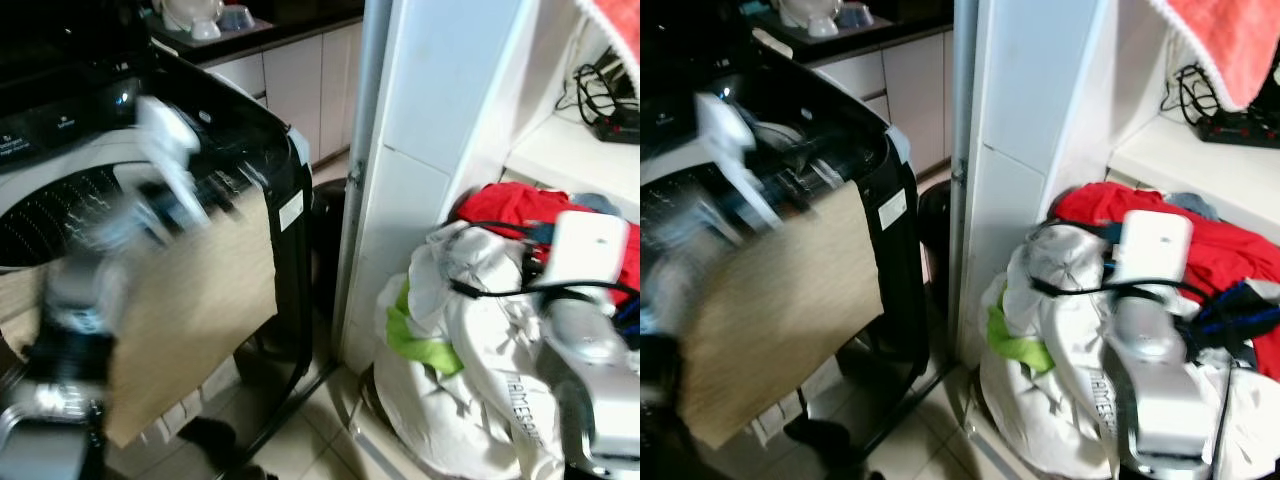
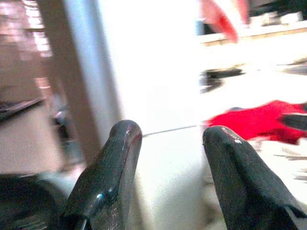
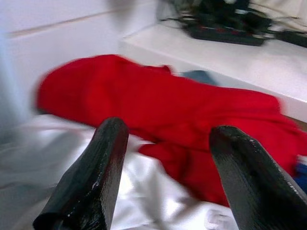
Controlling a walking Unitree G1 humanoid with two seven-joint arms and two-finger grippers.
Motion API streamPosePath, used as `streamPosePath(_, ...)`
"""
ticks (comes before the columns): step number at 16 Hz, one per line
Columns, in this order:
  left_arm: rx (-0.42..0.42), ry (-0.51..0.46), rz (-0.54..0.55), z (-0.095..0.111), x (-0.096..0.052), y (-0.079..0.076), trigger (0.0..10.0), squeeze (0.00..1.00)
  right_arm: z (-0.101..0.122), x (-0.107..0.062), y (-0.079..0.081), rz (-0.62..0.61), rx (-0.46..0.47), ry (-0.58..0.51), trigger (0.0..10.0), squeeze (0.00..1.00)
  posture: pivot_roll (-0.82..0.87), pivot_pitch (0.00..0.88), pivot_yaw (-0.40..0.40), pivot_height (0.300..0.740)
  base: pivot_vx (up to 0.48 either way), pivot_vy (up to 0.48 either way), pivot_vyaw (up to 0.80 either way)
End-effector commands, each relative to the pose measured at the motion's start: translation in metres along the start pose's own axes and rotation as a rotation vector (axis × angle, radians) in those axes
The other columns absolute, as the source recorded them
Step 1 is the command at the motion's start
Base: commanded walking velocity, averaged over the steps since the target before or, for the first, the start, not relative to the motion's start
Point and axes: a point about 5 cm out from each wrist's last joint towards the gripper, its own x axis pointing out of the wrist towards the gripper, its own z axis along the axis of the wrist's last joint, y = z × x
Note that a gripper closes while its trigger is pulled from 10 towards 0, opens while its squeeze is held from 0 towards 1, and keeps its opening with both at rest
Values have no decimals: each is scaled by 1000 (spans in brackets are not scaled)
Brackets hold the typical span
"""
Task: Clothes washing
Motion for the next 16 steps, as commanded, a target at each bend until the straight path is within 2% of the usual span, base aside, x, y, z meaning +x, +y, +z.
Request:
streamPosePath(1, -2, -21, -54, 6, 7, -12, 10000, 0, -3, 1, -10, -48, 2, 23, 10000, 1000, -123, 0, 39, 740, 0, 0, 0)
streamPosePath(3, -62, -12, -110, -2, 12, -31, 10000, 0, -8, 5, -21, -112, 49, 64, 10000, 1000, -122, 0, 35, 740, 0, 0, 0)
streamPosePath(5, -97, -9, -131, -3, 12, -40, 10000, 0, -12, 7, -29, -160, 78, 88, 10000, 1000, -122, 0, 33, 740, 0, 0, 0)
streamPosePath(8, -123, 30, -184, -6, 9, -56, 10000, 0, -22, 8, -35, -204, 226, 182, 10000, 1000, -118, 0, 31, 740, 0, 0, 0)
streamPosePath(10, -147, 57, -225, -8, 6, -64, 10000, 0, -27, 7, -34, -209, 276, 219, 10000, 0, -118, 0, 30, 740, 0, 0, 0)
streamPosePath(12, -140, 105, -246, -12, 1, -69, 10000, 0, -31, 4, -27, -179, 307, 257, 10000, 0, -117, 0, 29, 740, 0, 0, 0)
streamPosePath(16, -133, 134, -248, -12, -2, -69, 10000, 0, -36, 3, -24, -171, 335, 297, 10000, 0, -114, 0, 26, 740, 0, 0, 0)
